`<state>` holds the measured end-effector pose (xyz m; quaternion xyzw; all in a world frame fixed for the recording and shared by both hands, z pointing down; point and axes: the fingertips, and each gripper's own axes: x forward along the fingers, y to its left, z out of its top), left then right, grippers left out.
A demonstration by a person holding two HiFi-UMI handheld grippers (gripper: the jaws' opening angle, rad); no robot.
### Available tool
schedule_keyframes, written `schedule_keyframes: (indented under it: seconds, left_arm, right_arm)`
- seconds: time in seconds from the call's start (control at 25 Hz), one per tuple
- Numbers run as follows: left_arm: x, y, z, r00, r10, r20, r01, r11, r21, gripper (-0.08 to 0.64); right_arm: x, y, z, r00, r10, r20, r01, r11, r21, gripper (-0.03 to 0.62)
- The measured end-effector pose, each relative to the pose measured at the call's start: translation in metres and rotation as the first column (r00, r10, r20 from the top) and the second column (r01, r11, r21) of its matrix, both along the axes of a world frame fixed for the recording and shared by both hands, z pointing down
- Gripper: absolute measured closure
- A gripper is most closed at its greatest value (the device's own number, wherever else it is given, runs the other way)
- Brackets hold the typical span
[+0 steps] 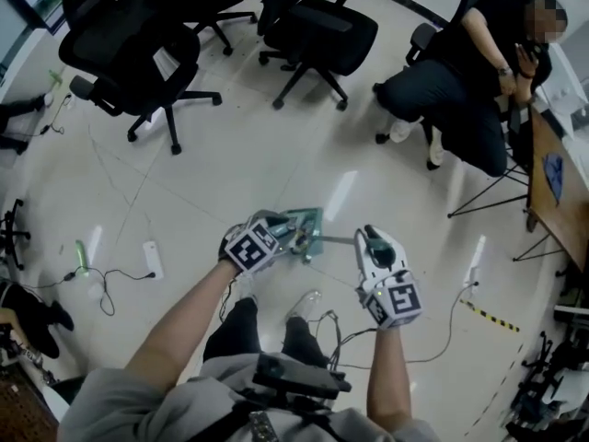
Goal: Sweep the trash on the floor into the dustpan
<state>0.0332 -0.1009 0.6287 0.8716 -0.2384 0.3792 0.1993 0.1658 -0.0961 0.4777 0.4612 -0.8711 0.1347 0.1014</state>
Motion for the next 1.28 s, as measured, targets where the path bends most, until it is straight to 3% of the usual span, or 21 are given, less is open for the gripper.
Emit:
schedule_keyframes:
  seconds: [0.32,0.48,1.04,1.28]
  left_arm:
    - [0.041,-0.017,0.022,0.999,-0.020,-0.027,0.021,0.999,0.028,0.440]
    - [0.054,-0.020,0.021,0.999,0.008,-0.042,-0.006,0.999,0.047,0.439]
    - [0.056,-0.016,0.026,0.999,0.017,-0.034,-0.015,0.999,0.032,0.439]
    - [0.057,-0.016,0.024,0.999,0.022,-0.047,-0.021,0.999,0.032,0.437]
  right_arm:
    - [0.024,-0.016,0.002,0.996,0.067,-0.053,-0.064,0.996,0.055,0.518]
    - [0.027,-0.016,0.007,0.996,0.067,-0.058,-0.064,0.997,0.052,0.518]
    - [0.019,-0.008,0.006,0.997,0.057,-0.044,-0.057,0.998,0.007,0.518]
    - [0.014,-0.012,0.002,0.998,0.053,-0.026,-0.052,0.998,0.030,0.518]
